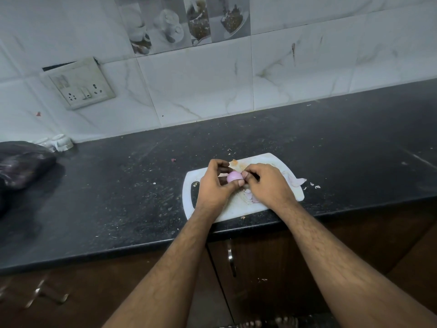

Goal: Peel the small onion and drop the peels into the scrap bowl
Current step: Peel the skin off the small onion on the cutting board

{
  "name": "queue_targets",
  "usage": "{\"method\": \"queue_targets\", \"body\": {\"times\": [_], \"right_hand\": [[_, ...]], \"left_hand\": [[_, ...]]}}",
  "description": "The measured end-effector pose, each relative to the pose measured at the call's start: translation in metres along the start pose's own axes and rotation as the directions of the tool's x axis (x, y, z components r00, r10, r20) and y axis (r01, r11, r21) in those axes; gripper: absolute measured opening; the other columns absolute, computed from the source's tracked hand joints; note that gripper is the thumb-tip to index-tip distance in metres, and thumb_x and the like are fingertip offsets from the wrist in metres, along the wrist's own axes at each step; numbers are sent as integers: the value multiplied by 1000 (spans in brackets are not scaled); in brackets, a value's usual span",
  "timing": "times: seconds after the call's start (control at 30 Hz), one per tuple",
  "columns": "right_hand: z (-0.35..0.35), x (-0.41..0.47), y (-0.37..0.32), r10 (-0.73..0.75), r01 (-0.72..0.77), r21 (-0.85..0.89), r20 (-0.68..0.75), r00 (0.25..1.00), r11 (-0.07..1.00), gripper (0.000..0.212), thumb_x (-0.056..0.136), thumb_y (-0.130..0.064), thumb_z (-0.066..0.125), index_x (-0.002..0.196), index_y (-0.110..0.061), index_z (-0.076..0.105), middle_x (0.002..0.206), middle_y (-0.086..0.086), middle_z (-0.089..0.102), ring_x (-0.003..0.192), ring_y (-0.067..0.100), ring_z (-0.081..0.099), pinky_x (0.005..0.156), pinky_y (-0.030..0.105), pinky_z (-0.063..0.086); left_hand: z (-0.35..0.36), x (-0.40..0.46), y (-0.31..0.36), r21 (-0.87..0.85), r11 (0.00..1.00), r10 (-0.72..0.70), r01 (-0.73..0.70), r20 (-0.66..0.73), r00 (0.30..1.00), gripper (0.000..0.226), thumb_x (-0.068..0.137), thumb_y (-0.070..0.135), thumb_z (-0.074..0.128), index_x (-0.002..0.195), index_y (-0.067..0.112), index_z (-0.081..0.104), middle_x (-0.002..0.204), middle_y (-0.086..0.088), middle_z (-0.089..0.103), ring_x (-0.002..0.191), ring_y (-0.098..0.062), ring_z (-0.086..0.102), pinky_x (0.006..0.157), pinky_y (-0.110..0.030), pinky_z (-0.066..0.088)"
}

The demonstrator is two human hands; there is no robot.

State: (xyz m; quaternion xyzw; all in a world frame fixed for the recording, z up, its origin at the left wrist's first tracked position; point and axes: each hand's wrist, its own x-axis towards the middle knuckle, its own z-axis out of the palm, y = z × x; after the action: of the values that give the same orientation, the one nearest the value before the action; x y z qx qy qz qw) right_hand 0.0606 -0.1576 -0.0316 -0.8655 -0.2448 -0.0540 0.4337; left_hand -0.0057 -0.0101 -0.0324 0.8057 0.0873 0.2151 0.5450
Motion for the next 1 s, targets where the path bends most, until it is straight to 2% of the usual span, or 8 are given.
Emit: {"method": "queue_targets", "body": {"times": [0.13, 0.23, 0.3, 0.4, 0.6, 0.73, 0.87, 1.0], "right_hand": [[2, 3, 1, -57, 53, -63, -67, 996, 997, 22, 102, -35, 50, 92, -26, 67, 89, -11, 62, 90, 8, 58, 63, 22, 42], [-2, -1, 0, -74, 86, 168, -76, 994, 982, 11, 98, -39, 62, 93, -30, 63, 87, -11, 66, 78, -2, 60, 51, 19, 50], [-3, -2, 0, -73, 83, 228, -53, 996, 970, 11, 93, -36, 70, 90, -29, 62, 83, -8, 67, 71, 0, 61, 48, 21, 54], [-2, -3, -1, -39, 45, 215, -34, 999, 975, 14, 91, -30, 74, 85, -25, 62, 78, -2, 66, 64, 7, 62, 44, 25, 55], [-1, 2, 0, -10, 11, 145, -10, 1000, 989, 16, 97, -33, 65, 85, -22, 63, 76, -5, 68, 53, 10, 66, 46, 32, 56], [0, 6, 4, -58, 57, 26, 16, 998, 998, 21, 100, -37, 57, 80, -31, 58, 80, -6, 66, 64, 10, 64, 52, 13, 41], [2, 8, 7, -88, 88, -8, 50, 995, 996, 27, 101, -37, 53, 75, -35, 51, 85, -3, 63, 76, 11, 60, 53, 15, 38], [1, 7, 5, -97, 96, 16, 50, 994, 995, 26, 102, -32, 54, 76, -33, 53, 86, -3, 62, 73, 14, 63, 56, 14, 43]], "left_hand": [[2, -1, 4, 66, 997, 26, -28, 32, 999, 60, 76, 11, 90, 121, 22, 52, 108, 7, 71, 93, 4, 68, 78, -9, 51], [2, -1, 5, 96, 995, 26, -33, 74, 997, 60, 77, 5, 88, 122, 17, 50, 102, 13, 71, 81, 15, 67, 70, -3, 47], [2, -1, 4, 97, 995, 24, -33, 93, 995, 58, 79, 3, 86, 122, 15, 50, 107, 8, 74, 81, 11, 71, 71, -5, 50], [3, -1, 5, 102, 994, 31, -42, 108, 994, 57, 79, 4, 86, 121, 18, 50, 117, 1, 76, 92, 0, 75, 82, -13, 56], [3, -1, 3, 150, 986, 58, -78, 134, 989, 52, 83, 8, 84, 125, 18, 56, 108, 13, 71, 93, 6, 71, 80, -6, 51], [6, 1, 2, 214, 966, 107, -146, 183, 977, 47, 90, 9, 75, 135, 18, 65, 119, 14, 71, 103, 5, 65, 88, -1, 43], [6, 3, -1, 240, 962, 83, -132, 203, 976, 51, 93, 11, 72, 142, 19, 62, 131, 6, 71, 120, -4, 63, 97, -1, 41], [6, 3, 1, 270, 953, 78, -136, 213, 974, 51, 95, 10, 69, 143, 21, 61, 130, 4, 72, 120, -5, 63, 99, -2, 41]]}}
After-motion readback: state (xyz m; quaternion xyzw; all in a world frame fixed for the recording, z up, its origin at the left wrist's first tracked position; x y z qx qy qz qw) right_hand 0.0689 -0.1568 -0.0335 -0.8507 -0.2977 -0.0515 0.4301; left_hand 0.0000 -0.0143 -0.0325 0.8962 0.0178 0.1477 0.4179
